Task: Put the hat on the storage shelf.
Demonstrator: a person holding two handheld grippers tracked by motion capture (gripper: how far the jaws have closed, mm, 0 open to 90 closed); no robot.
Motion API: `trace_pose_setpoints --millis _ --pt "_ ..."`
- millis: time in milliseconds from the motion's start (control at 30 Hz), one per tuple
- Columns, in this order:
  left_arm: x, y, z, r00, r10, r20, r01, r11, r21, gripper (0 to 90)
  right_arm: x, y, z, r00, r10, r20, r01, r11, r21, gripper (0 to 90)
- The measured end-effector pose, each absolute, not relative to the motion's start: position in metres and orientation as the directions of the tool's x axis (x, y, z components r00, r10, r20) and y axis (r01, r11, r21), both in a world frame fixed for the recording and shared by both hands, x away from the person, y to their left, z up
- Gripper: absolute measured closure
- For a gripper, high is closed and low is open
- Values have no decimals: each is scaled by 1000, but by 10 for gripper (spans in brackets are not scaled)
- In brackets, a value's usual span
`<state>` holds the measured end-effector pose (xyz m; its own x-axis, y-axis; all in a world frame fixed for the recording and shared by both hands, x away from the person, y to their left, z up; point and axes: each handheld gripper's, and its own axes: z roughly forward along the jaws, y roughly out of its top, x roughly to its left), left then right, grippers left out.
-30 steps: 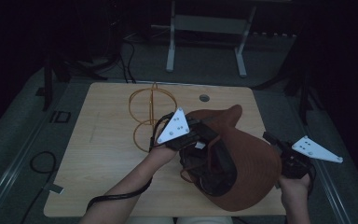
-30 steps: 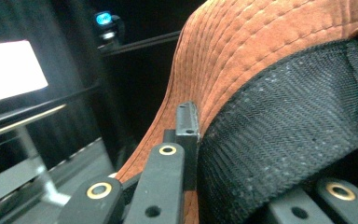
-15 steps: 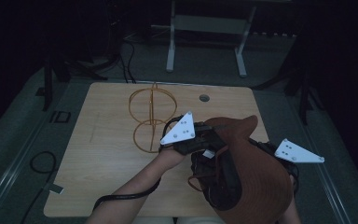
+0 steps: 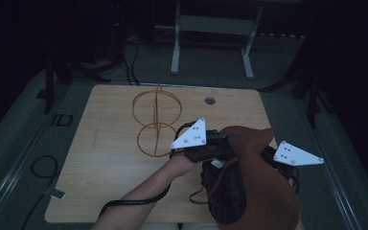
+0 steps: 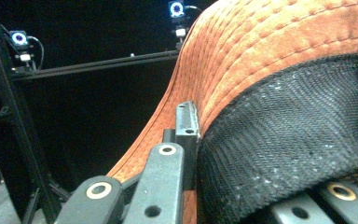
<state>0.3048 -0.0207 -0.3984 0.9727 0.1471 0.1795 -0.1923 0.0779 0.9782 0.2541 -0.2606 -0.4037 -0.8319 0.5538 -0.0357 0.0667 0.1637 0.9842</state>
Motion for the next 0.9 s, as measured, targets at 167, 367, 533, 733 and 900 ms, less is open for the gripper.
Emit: trace_pose_setpoints --millis 167,367,533,733,900 --pt "305 -23 -397 970 149 192 -202 57 978 861 254 -258 -403 -838 544 -29 68 158 985 647" --pt "306 -25 -396 969 156 190 -199 44 979 859 253 -256 -402 -843 538 -4 88 145 985 854" --pt "307 -26 -394 969 149 199 -206 33 978 837 253 -258 -401 -846 533 24 109 129 986 876" --pt "305 -26 -384 965 162 208 -213 16 977 697 251 -265 -399 -855 515 57 118 87 989 878" --pt "305 -21 -377 953 209 222 -221 -25 975 575 253 -269 -396 -848 525 68 119 64 991 878"
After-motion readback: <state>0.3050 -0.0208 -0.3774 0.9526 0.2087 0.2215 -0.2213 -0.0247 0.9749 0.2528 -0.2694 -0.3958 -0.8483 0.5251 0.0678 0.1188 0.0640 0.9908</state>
